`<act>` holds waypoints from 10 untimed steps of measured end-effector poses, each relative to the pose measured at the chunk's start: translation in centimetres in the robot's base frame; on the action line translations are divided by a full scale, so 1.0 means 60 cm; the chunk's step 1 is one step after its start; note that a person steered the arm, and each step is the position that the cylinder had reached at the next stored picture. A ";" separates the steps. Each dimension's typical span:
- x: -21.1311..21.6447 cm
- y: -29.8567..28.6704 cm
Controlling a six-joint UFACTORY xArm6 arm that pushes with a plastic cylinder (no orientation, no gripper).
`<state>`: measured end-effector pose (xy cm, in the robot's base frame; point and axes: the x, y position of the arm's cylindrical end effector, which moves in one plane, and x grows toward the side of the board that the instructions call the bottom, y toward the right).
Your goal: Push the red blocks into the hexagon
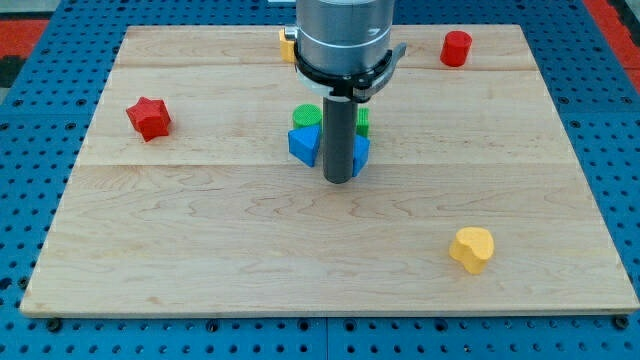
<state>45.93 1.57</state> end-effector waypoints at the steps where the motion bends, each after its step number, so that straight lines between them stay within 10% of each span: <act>1: 0.039 0.043; 4: -0.302 0.318; 7: -0.410 0.361; 10: -0.397 -0.007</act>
<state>22.08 1.12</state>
